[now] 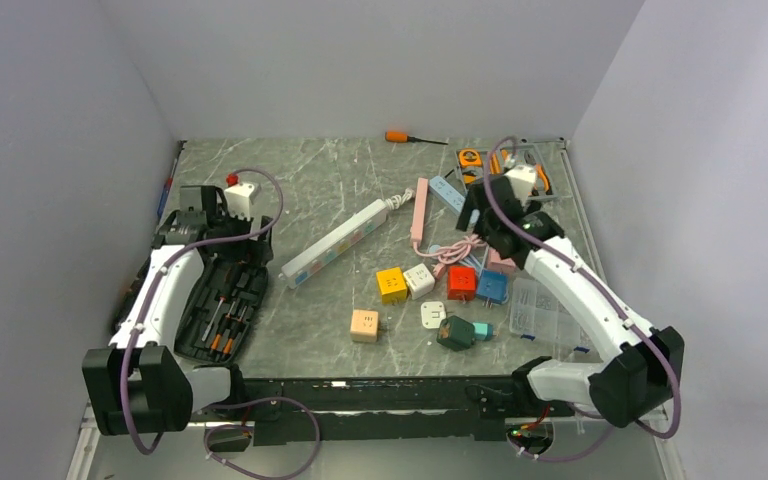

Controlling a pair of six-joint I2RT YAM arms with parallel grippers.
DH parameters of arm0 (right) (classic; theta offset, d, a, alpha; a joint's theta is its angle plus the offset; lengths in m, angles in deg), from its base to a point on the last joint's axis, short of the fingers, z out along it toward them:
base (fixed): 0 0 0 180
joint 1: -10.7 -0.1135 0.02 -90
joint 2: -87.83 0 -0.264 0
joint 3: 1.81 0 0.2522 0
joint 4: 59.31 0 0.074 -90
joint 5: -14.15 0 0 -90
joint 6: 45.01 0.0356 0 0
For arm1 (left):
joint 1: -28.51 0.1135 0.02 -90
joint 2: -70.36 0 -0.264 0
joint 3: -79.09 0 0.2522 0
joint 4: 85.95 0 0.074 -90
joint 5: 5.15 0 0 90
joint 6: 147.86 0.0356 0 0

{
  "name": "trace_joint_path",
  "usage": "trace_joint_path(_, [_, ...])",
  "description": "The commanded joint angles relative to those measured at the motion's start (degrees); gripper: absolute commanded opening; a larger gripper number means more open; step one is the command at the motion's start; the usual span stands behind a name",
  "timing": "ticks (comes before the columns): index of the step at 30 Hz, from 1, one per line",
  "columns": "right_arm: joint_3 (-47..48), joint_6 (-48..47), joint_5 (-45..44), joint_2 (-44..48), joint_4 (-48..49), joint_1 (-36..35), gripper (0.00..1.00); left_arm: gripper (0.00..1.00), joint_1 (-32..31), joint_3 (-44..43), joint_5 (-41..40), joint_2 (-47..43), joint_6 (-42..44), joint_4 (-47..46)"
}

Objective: Pull the plug off the socket
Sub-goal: Reset both arms

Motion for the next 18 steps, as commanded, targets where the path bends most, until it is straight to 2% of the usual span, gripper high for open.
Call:
trace_joint_path(1, [1.0, 3.9, -5.9, 0.1, 2.1, 9.7, 1.00, 0.99, 0.6, 0.9, -2.3, -2.8, -3.9, -10.5])
trace_joint_path(4, [-6.1, -1.6, -6.0, 2.7, 13.7, 12.4, 1.00, 0.99, 0.7, -1.7, -5.0, -0.1, -4.6, -9.0])
trace_joint_path(6, [-8.8, -4.7, -8.4, 2.6, 18.1, 13.2, 1.00, 0.99, 0.7, -2.7, -6.6, 1.4, -4.7, -9.2])
trace_joint_path(9, [-10.9, -3.3, -15.4, -0.3, 19.8, 16.0, 1.00, 0.99, 0.8, 0.5, -8.8, 0.7, -3.4, -14.3])
trace_joint_path(12, [-13.6, 3.0, -10.3, -0.5, 21.0, 23.9, 1.00, 0.99, 2.0, 3.6, -6.9, 0.1, -2.7, -18.4])
trace_joint_path(18, [-21.0, -7.1, -16.7, -2.1, 36.6, 25.1, 1.00, 0.99, 3.0, 8.9, -4.5, 1.8, -1.4, -27.7])
